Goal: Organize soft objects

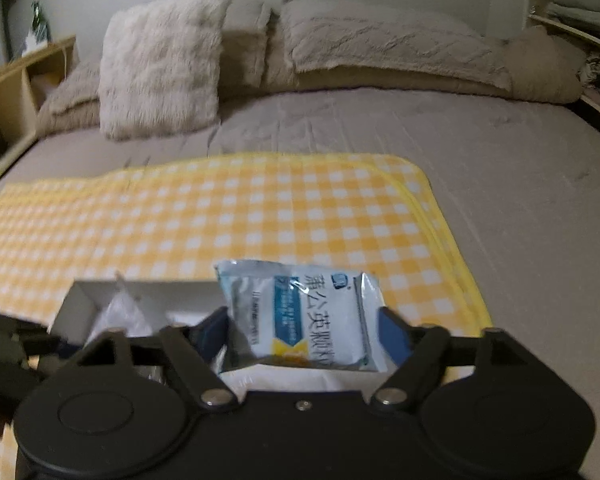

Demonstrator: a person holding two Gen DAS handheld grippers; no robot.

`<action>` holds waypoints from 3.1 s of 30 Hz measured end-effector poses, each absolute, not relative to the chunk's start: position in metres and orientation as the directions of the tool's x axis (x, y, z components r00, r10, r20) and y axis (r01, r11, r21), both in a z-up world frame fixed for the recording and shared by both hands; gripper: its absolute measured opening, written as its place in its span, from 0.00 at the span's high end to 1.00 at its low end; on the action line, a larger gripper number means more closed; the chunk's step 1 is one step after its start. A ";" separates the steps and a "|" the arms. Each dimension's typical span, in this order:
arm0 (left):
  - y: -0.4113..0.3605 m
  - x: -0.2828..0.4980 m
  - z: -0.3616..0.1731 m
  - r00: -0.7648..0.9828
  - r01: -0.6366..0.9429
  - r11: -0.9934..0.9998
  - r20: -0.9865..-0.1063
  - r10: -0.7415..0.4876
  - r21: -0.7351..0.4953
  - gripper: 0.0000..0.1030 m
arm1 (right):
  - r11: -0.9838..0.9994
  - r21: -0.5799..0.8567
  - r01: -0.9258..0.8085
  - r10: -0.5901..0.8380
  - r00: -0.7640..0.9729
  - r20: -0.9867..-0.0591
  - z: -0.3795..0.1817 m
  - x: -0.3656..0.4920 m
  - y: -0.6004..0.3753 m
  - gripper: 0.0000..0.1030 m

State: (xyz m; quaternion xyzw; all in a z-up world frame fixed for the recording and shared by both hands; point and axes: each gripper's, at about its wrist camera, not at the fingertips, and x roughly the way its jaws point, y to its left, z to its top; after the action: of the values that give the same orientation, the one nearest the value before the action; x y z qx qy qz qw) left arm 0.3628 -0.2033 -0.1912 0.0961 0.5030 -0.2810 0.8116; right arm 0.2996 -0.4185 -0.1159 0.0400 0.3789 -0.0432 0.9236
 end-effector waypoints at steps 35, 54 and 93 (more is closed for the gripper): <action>-0.157 0.277 -0.085 0.587 0.427 0.891 -0.702 -0.404 -0.155 0.00 | 0.992 0.074 0.101 -0.028 0.753 -0.657 -0.057 0.226 -0.400 0.04; -0.106 0.169 -0.012 0.739 0.415 0.905 -0.546 -0.395 -0.094 0.00 | 0.992 0.072 0.107 -0.054 0.854 -0.517 0.002 0.134 -0.370 0.00; -0.061 0.014 -0.025 0.837 0.237 0.971 -0.512 -0.194 0.019 0.00 | 0.998 -0.014 0.054 -0.054 0.892 -0.449 -0.016 -0.034 -0.307 0.00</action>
State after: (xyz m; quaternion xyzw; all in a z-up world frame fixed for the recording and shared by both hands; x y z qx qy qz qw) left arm 0.0143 -0.0611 -0.0251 0.0408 0.2623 -0.1124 0.9575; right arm -0.0344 -0.3070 -0.0157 -0.0005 0.2307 -0.0277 0.9726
